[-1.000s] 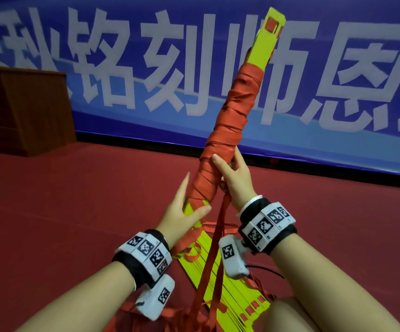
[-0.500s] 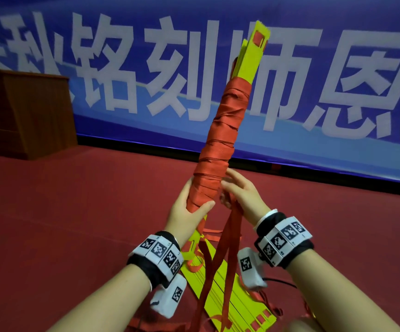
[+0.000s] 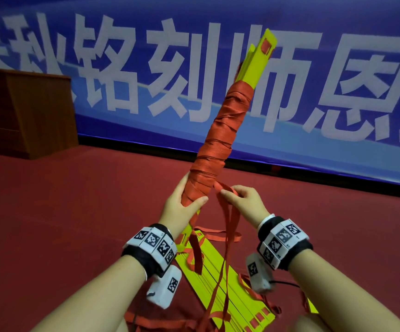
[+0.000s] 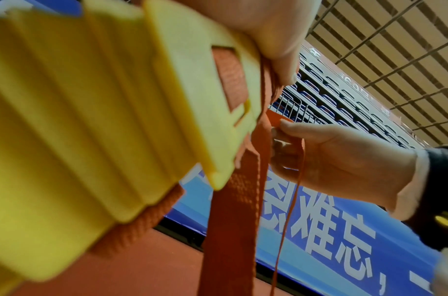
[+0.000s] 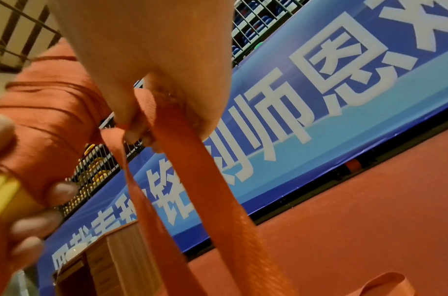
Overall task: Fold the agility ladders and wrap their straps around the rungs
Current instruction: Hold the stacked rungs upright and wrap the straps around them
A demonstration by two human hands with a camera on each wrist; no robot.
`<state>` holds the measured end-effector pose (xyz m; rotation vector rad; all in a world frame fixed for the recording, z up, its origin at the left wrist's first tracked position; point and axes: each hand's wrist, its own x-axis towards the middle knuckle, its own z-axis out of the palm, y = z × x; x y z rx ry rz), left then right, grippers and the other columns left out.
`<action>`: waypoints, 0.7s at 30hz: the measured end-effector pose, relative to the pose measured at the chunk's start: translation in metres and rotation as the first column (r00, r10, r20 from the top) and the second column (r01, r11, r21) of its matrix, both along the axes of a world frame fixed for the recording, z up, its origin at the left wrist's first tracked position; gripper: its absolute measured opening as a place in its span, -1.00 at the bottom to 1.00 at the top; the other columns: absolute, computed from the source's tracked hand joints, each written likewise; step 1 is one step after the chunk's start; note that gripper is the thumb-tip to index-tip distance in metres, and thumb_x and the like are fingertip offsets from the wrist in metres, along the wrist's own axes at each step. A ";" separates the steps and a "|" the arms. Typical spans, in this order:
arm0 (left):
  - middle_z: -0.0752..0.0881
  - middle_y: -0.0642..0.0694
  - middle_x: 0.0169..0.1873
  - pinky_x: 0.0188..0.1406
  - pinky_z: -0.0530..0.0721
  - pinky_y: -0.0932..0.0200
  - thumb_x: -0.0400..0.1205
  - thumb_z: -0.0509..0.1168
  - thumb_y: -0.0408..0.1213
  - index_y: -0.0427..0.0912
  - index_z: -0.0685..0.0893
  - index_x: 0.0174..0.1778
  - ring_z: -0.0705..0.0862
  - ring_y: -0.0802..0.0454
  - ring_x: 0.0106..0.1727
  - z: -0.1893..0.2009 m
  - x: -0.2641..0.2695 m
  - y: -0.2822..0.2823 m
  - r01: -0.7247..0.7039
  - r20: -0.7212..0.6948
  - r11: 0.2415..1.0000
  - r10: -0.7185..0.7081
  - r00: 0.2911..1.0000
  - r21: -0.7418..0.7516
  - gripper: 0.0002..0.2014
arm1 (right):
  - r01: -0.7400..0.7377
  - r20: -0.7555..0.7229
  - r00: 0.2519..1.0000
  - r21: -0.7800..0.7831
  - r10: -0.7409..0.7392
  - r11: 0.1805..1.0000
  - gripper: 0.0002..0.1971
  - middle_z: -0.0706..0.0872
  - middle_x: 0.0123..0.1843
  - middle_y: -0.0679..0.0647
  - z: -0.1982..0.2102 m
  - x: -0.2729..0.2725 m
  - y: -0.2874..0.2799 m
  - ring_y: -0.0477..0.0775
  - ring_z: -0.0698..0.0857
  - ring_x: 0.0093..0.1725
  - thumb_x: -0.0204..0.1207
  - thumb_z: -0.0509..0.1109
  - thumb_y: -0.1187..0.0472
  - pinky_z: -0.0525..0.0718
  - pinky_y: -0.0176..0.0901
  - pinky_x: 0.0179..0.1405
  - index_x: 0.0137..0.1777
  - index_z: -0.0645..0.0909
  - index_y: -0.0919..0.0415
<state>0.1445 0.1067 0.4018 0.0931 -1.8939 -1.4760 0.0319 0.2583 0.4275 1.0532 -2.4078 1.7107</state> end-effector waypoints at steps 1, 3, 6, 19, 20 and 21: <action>0.69 0.30 0.14 0.05 0.49 0.59 0.54 0.49 -0.35 0.26 0.41 0.46 0.65 0.51 0.10 0.000 0.000 0.001 -0.006 -0.004 1.000 0.006 1.000 0.019 -0.34 | -0.021 0.018 1.000 0.006 0.021 1.000 -0.81 0.68 -0.34 0.09 0.001 0.002 -0.001 -0.09 0.59 -0.34 0.58 0.41 0.24 0.54 -0.24 -0.23 -0.22 0.70 0.32; 0.69 0.27 0.14 0.06 0.49 0.59 0.54 0.49 -0.32 0.21 0.41 0.48 0.64 0.52 0.09 0.002 0.001 0.003 -0.035 -0.001 0.998 0.035 0.999 0.048 -0.35 | -0.102 0.158 0.981 -0.048 0.108 0.994 -0.79 0.68 -0.35 0.12 0.005 0.008 -0.003 -0.06 0.62 -0.35 0.65 0.30 0.33 0.59 -0.25 -0.21 -0.20 0.69 0.32; 0.69 0.12 0.18 0.09 0.51 0.58 0.57 0.46 -0.33 0.09 0.43 0.52 0.67 0.29 0.14 0.010 0.006 0.006 -0.044 -0.021 0.996 0.046 0.999 0.078 -0.38 | -0.182 0.421 0.873 -0.189 0.247 0.965 -0.76 0.70 -0.39 0.12 0.009 0.017 -0.007 -0.03 0.68 -0.44 0.71 0.15 0.38 0.67 -0.27 -0.31 -0.13 0.62 0.32; 0.78 0.03 0.01 0.12 0.65 0.25 0.60 0.40 -0.34 0.08 0.57 0.34 0.73 0.17 -0.04 0.027 0.025 0.030 0.124 -0.065 0.977 -0.114 0.991 0.173 -0.59 | -0.158 0.352 0.907 -0.227 0.232 0.961 -0.74 0.70 0.10 0.07 0.010 0.029 -0.010 -0.06 0.71 -0.04 0.67 0.26 0.17 0.66 -0.16 0.06 0.31 0.51 0.19; 0.78 0.00 0.03 0.15 0.64 0.20 0.60 0.40 -0.33 0.06 0.57 0.34 0.73 0.13 -0.01 0.028 0.025 0.032 0.134 -0.066 0.976 -0.124 0.990 0.171 -0.59 | -0.153 0.356 0.902 -0.263 0.243 0.953 -0.68 0.70 0.09 0.04 0.009 0.030 -0.013 -0.07 0.71 -0.08 0.68 0.26 0.19 0.65 -0.21 -0.02 0.40 0.44 0.17; 0.78 -0.02 0.07 0.17 0.64 0.21 0.60 0.41 -0.34 0.03 0.57 0.37 0.73 0.10 0.03 0.028 0.026 0.034 0.142 -0.068 0.976 -0.132 0.989 0.166 -0.58 | -0.157 0.357 0.897 -0.296 0.262 0.942 -0.62 0.71 0.08 0.03 0.010 0.031 -0.015 -0.05 0.72 -0.10 0.67 0.26 0.23 0.65 -0.23 -0.07 0.47 0.37 0.13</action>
